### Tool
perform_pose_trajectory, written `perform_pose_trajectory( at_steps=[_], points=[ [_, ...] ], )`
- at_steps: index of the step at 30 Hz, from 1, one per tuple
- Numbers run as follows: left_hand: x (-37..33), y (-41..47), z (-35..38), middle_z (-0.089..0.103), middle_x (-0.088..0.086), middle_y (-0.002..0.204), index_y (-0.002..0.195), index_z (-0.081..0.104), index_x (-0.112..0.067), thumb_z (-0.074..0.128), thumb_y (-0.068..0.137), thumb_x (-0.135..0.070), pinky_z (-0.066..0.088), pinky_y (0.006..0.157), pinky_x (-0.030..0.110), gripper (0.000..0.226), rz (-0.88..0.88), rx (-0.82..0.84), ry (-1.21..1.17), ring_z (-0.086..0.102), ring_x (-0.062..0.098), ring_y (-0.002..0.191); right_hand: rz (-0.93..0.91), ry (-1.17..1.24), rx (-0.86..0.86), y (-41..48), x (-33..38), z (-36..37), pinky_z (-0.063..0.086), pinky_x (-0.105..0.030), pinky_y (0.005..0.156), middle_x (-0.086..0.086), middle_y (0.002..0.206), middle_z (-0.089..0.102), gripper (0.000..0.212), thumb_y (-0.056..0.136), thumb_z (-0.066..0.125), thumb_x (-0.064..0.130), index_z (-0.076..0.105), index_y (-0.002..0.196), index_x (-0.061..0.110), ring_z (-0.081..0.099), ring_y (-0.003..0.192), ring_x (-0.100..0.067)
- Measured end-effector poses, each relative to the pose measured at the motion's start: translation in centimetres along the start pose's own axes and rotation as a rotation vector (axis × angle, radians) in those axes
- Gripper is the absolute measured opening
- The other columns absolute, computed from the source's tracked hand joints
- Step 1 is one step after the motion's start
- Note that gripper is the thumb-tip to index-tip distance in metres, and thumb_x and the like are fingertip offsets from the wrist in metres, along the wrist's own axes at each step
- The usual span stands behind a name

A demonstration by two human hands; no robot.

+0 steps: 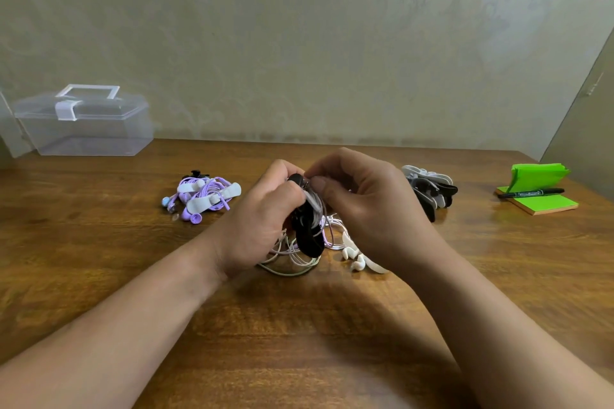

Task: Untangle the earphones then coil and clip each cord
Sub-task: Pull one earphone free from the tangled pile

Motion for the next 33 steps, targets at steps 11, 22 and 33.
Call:
perform_pose_trajectory(
  at_steps=[11,22,33],
  points=[
    [0.4,0.1,0.0,0.064,0.026,0.108,0.115,0.059,-0.021,0.040,0.086,-0.033,0.045,0.099,0.062,0.036,-0.014,0.033,0.082,0.060,0.021,0.095,-0.035,-0.117,0.083,0.2,-0.6,-0.5,0.048,-0.016,0.073,0.013,0.092,0.070,0.014,0.098,0.072,0.019,0.077,0.104,0.030,0.067,0.091,-0.006],
    [0.9,0.5,0.2,0.069,0.003,0.107,0.122,0.053,-0.025,0.055,0.100,-0.033,0.052,0.091,0.039,0.025,0.032,0.069,0.074,0.067,0.018,0.101,0.005,-0.146,0.012,0.4,-1.1,0.3,0.054,-0.029,0.073,0.009,0.088,0.066,0.006,0.099,0.069,0.019,0.069,0.094,0.023,0.064,0.083,-0.008],
    [1.3,1.0,0.1,0.067,-0.003,0.101,0.122,0.062,-0.019,0.069,0.098,-0.025,0.052,0.082,0.027,0.026,0.046,0.014,-0.105,0.065,0.008,0.091,0.132,-0.027,-0.078,0.5,-1.1,0.0,0.054,-0.036,0.062,0.001,0.077,0.066,0.015,0.103,0.062,0.028,0.061,0.088,0.025,0.064,0.071,-0.018]
  ],
)
Point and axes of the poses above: each hand's wrist, its own y-axis towards the middle knuckle, its own z-axis out of the palm, x = y × z, the point moved 1 cm from there along y, towards the middle knuckle
